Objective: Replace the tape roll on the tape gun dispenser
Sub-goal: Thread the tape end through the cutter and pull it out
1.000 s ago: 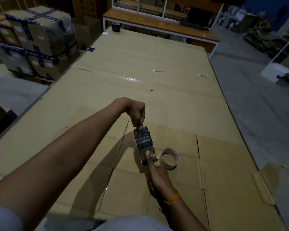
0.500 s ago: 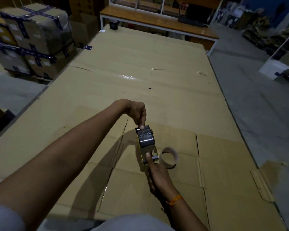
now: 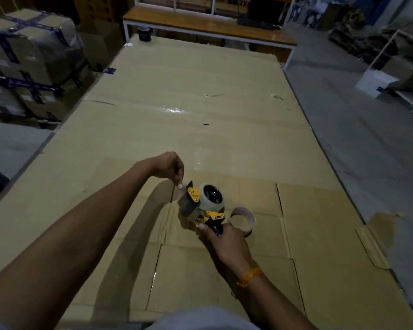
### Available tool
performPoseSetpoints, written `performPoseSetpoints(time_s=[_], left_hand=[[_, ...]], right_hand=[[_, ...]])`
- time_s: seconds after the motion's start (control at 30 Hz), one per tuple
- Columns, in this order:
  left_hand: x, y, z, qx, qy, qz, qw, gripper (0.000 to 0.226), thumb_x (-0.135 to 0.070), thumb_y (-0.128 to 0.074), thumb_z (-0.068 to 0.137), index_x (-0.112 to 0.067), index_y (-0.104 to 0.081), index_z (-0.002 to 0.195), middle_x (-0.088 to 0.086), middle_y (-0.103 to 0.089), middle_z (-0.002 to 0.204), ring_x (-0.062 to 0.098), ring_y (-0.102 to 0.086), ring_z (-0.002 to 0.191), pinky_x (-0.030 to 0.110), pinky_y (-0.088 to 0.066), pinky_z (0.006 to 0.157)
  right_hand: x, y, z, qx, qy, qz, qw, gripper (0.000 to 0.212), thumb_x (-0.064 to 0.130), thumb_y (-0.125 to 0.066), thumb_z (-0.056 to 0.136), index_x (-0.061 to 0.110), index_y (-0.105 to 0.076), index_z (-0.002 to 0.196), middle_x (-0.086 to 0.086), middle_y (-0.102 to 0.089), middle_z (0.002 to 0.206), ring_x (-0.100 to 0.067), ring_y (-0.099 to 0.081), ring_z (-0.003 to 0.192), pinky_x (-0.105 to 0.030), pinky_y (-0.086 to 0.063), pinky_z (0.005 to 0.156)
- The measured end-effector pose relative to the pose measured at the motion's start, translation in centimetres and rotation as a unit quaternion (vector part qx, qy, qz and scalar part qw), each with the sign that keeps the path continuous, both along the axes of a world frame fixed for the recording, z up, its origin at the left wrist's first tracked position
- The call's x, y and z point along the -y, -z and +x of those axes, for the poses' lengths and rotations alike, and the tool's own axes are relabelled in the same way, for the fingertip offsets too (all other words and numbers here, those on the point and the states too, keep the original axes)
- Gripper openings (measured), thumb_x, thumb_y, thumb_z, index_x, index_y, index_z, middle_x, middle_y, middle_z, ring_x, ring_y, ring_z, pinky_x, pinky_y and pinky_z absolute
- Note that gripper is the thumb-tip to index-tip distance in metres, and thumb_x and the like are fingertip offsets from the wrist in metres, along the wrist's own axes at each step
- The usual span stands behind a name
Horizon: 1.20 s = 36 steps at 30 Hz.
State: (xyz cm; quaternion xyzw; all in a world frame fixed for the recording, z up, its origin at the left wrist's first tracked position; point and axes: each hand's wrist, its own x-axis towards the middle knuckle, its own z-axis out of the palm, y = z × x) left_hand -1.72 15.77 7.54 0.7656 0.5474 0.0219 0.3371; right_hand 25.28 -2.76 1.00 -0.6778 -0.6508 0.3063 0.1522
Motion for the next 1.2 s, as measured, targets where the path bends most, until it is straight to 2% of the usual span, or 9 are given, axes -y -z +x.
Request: performPoseSetpoints(time_s=[0.1,0.2,0.37,0.47,0.57,0.73,0.83,0.93,1.2], left_hand=[[1.3,2.2,-0.3,-0.009,-0.015,0.059,0.998,0.02,-0.008,-0.096,0.072,0.002,-0.084,0.084,0.017,-0.084,0.087,0.031,-0.08,0.085,0.041,-0.063,0.082],[2.5,4.1,-0.9,-0.012,-0.009,0.123,0.992,0.008,0.0,-0.086,0.079,0.004,-0.084,0.085,0.02,-0.082,0.087,0.037,-0.078,0.084,0.04,-0.061,0.078],[3.5,6.1,-1.7,-0.024,0.022,0.155,0.987,0.016,-0.014,-0.087,0.083,0.002,-0.084,0.085,0.018,-0.08,0.089,0.034,-0.075,0.082,0.042,-0.057,0.074],[3.0,6.7,-1.7,-0.053,0.062,0.186,0.979,0.019,-0.015,-0.079,0.087,0.004,-0.081,0.086,0.02,-0.076,0.092,0.037,-0.073,0.086,0.042,-0.056,0.076],[2.3,7.1,-1.5,-0.078,0.081,0.192,0.975,0.031,-0.027,-0.079,0.091,0.004,-0.075,0.091,0.019,-0.072,0.095,0.035,-0.068,0.087,0.043,-0.055,0.076],[0.7,7.4,-0.8,-0.114,0.145,0.187,0.965,0.03,-0.031,-0.071,0.098,-0.001,-0.075,0.1,0.015,-0.073,0.102,0.033,-0.07,0.094,0.039,-0.056,0.079],[-0.6,6.5,-0.5,-0.149,0.213,0.174,0.95,0.033,-0.038,-0.066,0.102,-0.009,-0.078,0.113,0.008,-0.074,0.108,0.026,-0.071,0.101,0.038,-0.058,0.087],[-1.2,5.8,0.4,-0.167,0.254,0.171,0.937,0.029,-0.033,-0.065,0.104,-0.01,-0.079,0.115,0.007,-0.075,0.11,0.023,-0.072,0.102,0.036,-0.058,0.087],[-3.7,4.9,0.7,-0.186,0.231,0.199,0.934,0.021,-0.018,-0.063,0.103,-0.004,-0.078,0.108,0.01,-0.073,0.109,0.028,-0.072,0.101,0.04,-0.058,0.087]], right_hand=[[0.6,0.4,-1.1,0.048,0.003,0.014,0.999,0.068,0.089,-0.049,0.086,0.022,-0.061,0.078,0.002,-0.058,0.067,-0.019,-0.063,0.064,-0.035,-0.038,0.05],[1.0,0.7,-2.0,0.123,0.017,0.026,0.992,0.063,0.082,-0.052,0.092,0.02,-0.063,0.088,0.004,-0.057,0.073,-0.025,-0.066,0.073,-0.036,-0.04,0.054],[1.3,1.5,-2.5,0.189,0.004,0.024,0.982,0.066,0.078,-0.049,0.096,0.015,-0.064,0.11,-0.007,-0.073,0.101,-0.027,-0.072,0.093,-0.035,-0.044,0.065],[1.3,1.6,-2.9,0.214,0.012,0.022,0.976,0.067,0.079,-0.047,0.096,0.015,-0.063,0.111,-0.007,-0.074,0.102,-0.027,-0.073,0.094,-0.036,-0.048,0.068],[1.4,1.7,-3.4,0.245,0.018,0.019,0.969,0.067,0.08,-0.045,0.097,0.016,-0.062,0.111,-0.006,-0.075,0.101,-0.025,-0.074,0.093,-0.035,-0.049,0.067],[1.7,1.9,-4.6,0.269,0.041,0.027,0.962,0.064,0.08,-0.045,0.096,0.019,-0.059,0.108,-0.004,-0.076,0.1,-0.023,-0.076,0.092,-0.032,-0.04,0.064],[1.6,2.1,-4.8,0.27,0.054,0.016,0.961,0.062,0.08,-0.047,0.095,0.021,-0.058,0.108,-0.002,-0.076,0.1,-0.021,-0.076,0.093,-0.03,-0.039,0.063],[1.6,2.2,-5.2,0.282,0.062,0.011,0.957,0.063,0.082,-0.045,0.095,0.021,-0.057,0.109,-0.001,-0.076,0.101,-0.02,-0.076,0.093,-0.03,-0.039,0.063],[1.5,1.8,-5.3,0.266,0.072,-0.006,0.961,0.064,0.08,-0.045,0.096,0.02,-0.056,0.113,-0.003,-0.075,0.105,-0.021,-0.075,0.096,-0.03,-0.04,0.065]])
